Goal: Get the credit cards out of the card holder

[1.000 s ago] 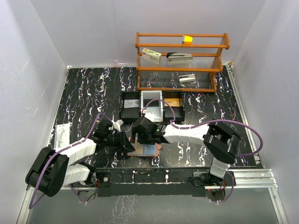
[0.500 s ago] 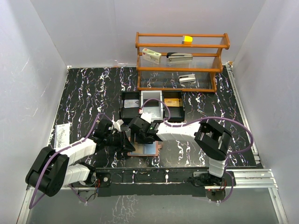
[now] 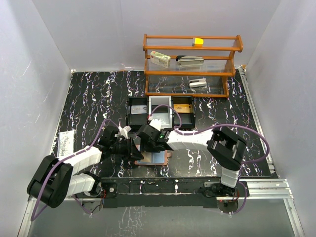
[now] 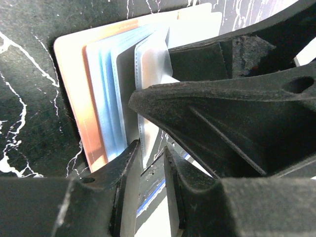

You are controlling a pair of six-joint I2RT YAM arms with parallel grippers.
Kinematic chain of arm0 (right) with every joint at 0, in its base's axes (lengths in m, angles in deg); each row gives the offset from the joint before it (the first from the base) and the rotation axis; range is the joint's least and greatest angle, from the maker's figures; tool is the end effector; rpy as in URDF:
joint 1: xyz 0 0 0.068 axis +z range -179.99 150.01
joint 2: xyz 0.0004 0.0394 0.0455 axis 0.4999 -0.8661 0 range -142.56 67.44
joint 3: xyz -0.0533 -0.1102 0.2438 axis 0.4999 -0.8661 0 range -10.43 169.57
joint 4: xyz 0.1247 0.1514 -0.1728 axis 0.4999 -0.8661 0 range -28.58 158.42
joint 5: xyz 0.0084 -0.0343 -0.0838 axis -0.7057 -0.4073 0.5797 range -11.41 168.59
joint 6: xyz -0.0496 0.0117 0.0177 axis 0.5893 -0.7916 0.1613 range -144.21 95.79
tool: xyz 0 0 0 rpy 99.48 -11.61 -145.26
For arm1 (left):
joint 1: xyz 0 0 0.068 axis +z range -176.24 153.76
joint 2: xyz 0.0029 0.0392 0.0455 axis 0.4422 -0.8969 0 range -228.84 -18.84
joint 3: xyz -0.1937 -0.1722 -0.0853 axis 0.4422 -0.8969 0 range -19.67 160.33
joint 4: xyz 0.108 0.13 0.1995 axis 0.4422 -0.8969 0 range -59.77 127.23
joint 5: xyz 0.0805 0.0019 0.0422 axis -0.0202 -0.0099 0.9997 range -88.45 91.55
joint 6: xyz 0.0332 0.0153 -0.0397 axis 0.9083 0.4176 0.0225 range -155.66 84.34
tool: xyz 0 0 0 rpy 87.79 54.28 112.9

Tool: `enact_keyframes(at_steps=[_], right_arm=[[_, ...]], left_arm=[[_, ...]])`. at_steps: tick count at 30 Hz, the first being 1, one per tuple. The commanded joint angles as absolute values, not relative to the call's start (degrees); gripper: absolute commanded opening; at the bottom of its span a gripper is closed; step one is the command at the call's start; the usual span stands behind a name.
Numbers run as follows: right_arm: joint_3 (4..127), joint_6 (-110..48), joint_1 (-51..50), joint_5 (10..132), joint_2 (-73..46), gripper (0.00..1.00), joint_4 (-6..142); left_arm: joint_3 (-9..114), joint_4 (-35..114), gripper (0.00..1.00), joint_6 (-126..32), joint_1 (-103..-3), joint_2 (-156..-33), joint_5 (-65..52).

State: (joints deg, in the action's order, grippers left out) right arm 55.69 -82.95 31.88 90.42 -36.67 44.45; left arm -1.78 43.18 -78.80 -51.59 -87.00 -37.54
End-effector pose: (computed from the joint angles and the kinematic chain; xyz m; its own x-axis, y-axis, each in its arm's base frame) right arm 0.1788 0.3190 0.1699 -0.9149 0.0633 -0.3987 -0.0686 0.9489 0.3080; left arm 0.1686 -0.1047 0.1375 -0.9667 -0.1293 -0.2210 0.1084 0.5754 -0.8107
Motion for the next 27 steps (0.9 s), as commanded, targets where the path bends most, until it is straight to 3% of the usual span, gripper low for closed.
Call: enact_keyframes(at_steps=[1, 12, 22, 27], right_arm=[[51.9, -84.5, 31.8, 90.6, -34.6, 0.46, 48.0], [46.3, -85.8, 30.1, 84.7, -29.9, 0.48, 56.2], [46.3, -85.0, 29.3, 87.7, -23.9, 0.65, 53.4], [44.6, -85.7, 28.3, 90.5, -20.8, 0.68, 50.6]], left_arm=[[-0.1, 44.9, 0.25, -78.9, -51.9, -86.3, -40.8], [0.1, 47.4, 0.29, -79.6, -52.1, -88.5, -43.7], [0.3, 47.4, 0.29, -79.1, -52.2, -89.0, -42.9], [1.1, 47.7, 0.29, -79.0, -52.2, -90.0, -43.6]])
